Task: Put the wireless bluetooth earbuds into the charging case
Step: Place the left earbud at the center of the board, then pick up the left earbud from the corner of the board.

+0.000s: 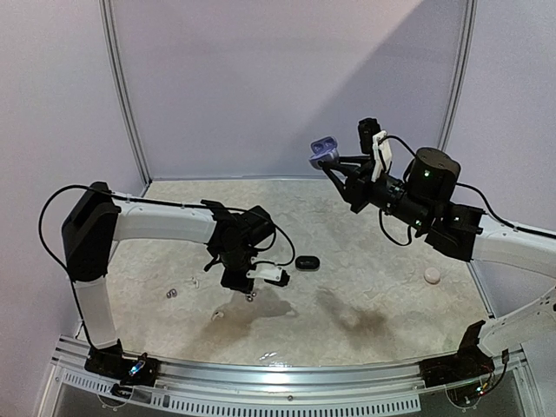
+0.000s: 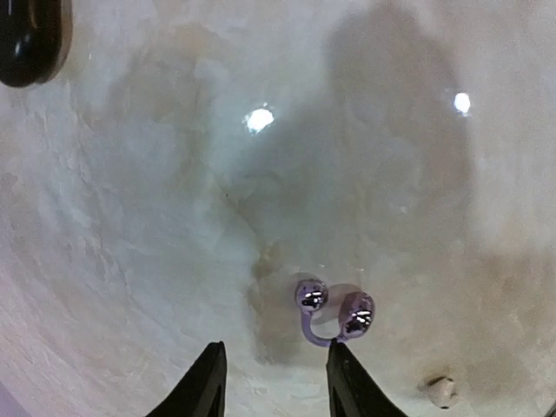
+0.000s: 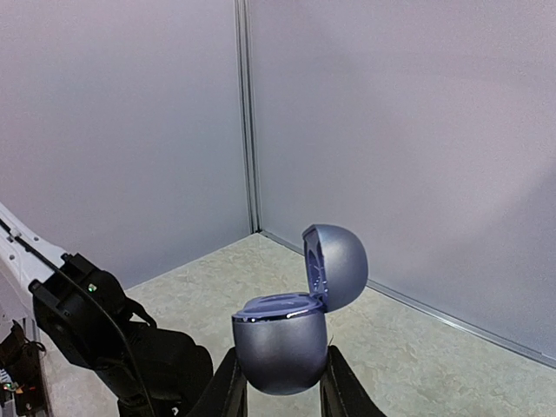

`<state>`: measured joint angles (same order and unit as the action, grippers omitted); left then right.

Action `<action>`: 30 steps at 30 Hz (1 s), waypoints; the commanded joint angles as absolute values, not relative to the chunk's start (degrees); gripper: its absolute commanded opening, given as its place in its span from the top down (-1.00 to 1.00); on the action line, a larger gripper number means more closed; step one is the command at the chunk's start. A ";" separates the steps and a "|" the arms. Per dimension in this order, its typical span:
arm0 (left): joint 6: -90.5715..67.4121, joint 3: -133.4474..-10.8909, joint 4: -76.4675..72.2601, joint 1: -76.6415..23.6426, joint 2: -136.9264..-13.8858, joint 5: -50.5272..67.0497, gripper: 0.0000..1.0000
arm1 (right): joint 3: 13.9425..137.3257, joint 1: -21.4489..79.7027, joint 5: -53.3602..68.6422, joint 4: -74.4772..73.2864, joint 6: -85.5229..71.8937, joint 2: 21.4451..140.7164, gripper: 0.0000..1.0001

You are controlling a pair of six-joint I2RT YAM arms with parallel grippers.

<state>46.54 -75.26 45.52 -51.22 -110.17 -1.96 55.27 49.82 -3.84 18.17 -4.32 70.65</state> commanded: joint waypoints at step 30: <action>-17.62 -79.78 49.81 -41.87 -111.69 14.13 0.40 | 53.45 44.75 5.19 10.11 -9.20 66.98 1.00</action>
<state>-9.63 -81.91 52.77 -42.30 -111.48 12.29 54.35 44.97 7.42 10.94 -6.66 68.58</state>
